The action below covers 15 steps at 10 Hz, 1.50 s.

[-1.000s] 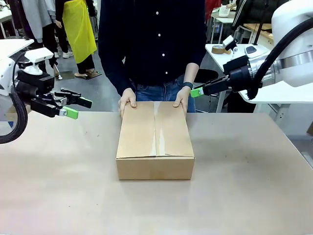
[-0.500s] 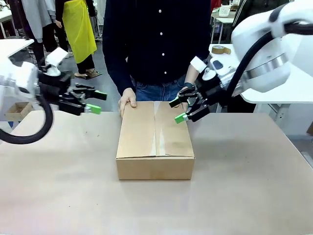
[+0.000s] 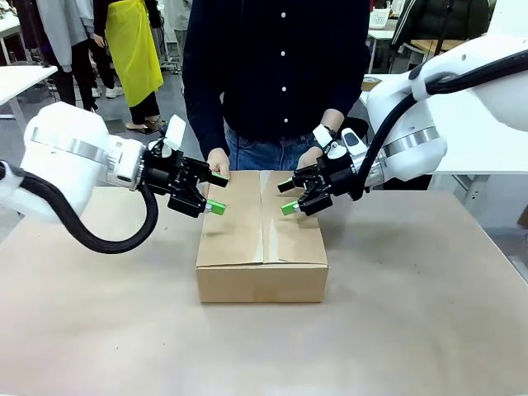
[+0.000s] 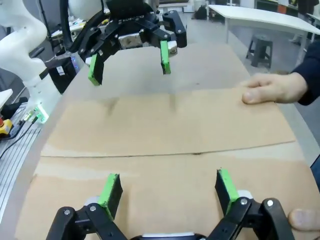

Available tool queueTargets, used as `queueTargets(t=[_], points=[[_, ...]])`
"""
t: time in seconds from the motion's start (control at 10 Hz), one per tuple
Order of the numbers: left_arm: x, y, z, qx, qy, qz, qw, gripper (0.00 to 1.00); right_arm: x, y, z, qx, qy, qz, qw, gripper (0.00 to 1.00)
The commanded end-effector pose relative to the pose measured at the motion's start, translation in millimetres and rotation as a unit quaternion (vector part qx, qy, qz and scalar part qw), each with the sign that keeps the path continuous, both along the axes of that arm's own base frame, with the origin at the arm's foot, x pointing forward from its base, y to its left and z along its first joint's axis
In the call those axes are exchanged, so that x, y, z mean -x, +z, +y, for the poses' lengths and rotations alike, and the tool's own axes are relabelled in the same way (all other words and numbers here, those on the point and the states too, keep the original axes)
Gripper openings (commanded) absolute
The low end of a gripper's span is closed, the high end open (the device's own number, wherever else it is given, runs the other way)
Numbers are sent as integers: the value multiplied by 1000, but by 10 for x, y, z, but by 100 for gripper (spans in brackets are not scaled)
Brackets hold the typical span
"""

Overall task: Pack the gift set into the box.
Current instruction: Press and hold the closed box until the human finishes sealing it.

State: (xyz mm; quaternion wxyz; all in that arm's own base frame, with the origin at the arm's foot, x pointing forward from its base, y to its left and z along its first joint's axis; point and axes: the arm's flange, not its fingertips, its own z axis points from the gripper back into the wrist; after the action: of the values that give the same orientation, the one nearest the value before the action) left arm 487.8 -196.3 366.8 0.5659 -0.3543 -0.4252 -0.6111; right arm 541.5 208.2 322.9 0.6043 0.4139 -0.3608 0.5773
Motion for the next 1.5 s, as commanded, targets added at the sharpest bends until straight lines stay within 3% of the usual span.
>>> queueTargets(t=[0.0,0.5,0.8,0.9,1.4], points=[[-188,-54,-12,-2,21,2,1000,100,-64,-57,-21,-12,-3,5,1000,100],[-475,-396,149,-6,44,47,998,100,-55,-345,-247,1,6,18,1000,100],[-544,-486,63,-11,46,44,998,100,-35,-417,-278,-2,16,21,1000,100],[-561,-488,45,-17,55,42,997,100,-54,-204,-200,-12,-1,24,1000,100],[-493,-486,123,-8,38,41,998,100,-54,-204,-200,-12,-1,24,1000,100]])
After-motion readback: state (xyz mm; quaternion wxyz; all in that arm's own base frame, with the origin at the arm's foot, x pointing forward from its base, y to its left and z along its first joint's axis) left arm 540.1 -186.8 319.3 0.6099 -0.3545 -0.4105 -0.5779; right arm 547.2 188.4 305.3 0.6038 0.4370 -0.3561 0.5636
